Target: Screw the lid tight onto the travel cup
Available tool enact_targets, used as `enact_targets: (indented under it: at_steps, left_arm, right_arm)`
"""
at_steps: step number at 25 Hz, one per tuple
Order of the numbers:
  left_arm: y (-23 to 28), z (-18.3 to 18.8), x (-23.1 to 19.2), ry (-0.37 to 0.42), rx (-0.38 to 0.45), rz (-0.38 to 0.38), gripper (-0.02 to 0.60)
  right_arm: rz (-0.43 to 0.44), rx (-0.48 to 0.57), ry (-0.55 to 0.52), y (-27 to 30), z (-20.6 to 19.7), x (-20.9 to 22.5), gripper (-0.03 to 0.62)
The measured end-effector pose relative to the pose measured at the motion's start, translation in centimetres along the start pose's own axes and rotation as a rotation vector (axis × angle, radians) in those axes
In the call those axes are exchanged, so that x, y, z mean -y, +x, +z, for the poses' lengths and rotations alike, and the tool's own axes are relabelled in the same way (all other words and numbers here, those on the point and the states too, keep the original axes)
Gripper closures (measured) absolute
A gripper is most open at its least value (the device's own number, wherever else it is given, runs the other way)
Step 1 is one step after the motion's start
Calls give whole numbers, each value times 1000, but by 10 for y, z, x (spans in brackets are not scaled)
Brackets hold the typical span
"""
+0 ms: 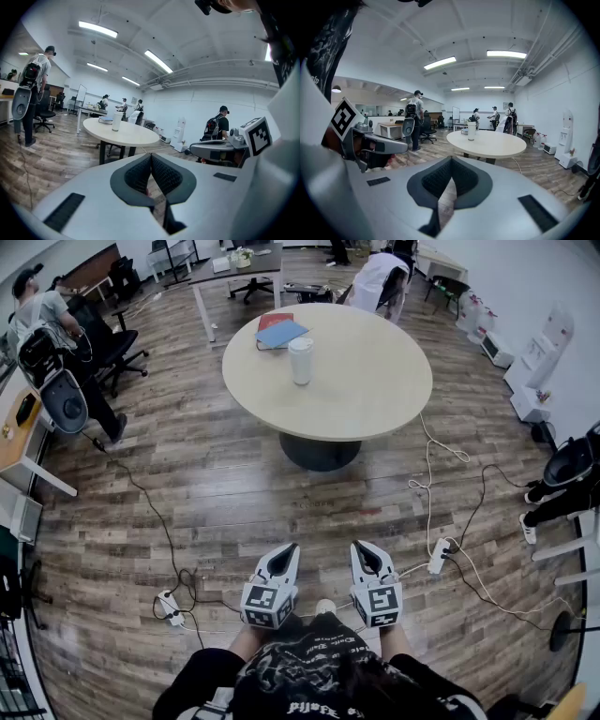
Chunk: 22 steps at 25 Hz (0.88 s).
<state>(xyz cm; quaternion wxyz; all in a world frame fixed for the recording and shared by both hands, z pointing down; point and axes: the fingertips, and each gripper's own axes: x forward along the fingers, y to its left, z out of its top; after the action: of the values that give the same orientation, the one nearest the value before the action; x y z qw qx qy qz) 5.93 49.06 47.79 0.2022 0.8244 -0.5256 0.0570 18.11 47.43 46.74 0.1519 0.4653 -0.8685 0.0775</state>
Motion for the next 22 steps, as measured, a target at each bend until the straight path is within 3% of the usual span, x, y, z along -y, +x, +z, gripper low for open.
enact_targets:
  at_steps: [4,10,18,22]
  left_arm:
    - [3,3,12,34,8,-16,560]
    - [-3,0,17,26,17,-9,560]
    - [-2,-11,40,5,20,-56,532]
    - [1,-16,59,-42,13,-126,303]
  right_arm:
    - [13,20,0,-6,5,4,589]
    - [20,22,-5,-10,4,3,589]
    - [47,32,98,-20,-6,15,584]
    - [160,42,130,-27,-12,9,342]
